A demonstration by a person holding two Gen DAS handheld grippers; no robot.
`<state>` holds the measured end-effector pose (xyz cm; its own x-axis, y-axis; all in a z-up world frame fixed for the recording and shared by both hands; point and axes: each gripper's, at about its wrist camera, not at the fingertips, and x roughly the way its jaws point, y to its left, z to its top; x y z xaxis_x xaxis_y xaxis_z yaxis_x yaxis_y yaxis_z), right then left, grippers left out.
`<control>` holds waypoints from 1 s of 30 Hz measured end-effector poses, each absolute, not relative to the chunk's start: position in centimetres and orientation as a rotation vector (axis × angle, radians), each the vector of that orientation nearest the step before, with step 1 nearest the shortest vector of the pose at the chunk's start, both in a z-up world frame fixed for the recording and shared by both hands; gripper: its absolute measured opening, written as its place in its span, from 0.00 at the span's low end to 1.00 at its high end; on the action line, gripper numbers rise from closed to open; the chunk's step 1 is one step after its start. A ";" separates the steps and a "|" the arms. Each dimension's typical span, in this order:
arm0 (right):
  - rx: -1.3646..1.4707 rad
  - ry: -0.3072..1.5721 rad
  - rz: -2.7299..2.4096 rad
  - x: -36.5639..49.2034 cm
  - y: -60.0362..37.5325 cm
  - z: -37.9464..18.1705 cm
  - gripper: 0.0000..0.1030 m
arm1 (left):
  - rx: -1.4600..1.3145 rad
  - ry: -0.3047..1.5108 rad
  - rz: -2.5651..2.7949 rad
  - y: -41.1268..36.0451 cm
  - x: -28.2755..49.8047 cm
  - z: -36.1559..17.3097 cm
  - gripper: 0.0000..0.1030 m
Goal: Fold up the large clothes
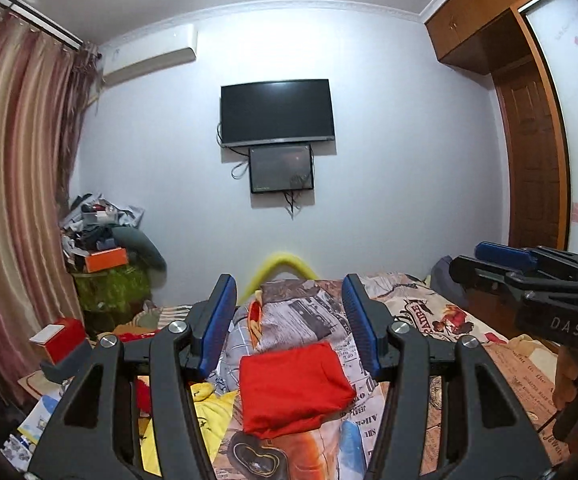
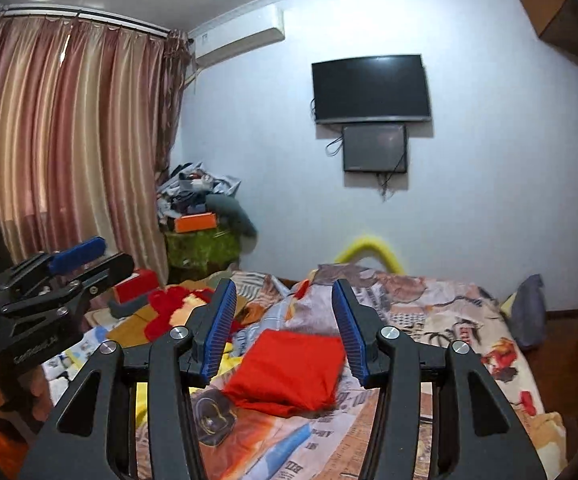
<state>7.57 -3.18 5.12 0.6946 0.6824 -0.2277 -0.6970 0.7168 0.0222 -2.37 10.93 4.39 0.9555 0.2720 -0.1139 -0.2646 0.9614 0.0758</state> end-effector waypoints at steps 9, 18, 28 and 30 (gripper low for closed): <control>-0.077 0.199 0.651 6.9 -3.3 4.7 0.85 | 0.012 0.120 0.315 10.8 -3.4 3.1 0.97; -0.075 0.178 0.620 6.2 -3.5 4.7 0.97 | -0.023 0.142 0.313 11.1 -3.3 2.4 0.98; -0.076 0.204 0.618 6.2 -3.9 4.1 0.97 | -0.030 0.160 0.304 11.3 -2.9 1.9 0.98; -0.077 0.209 0.618 6.2 -3.8 4.0 0.97 | -0.033 0.163 0.305 11.3 -2.8 1.8 0.98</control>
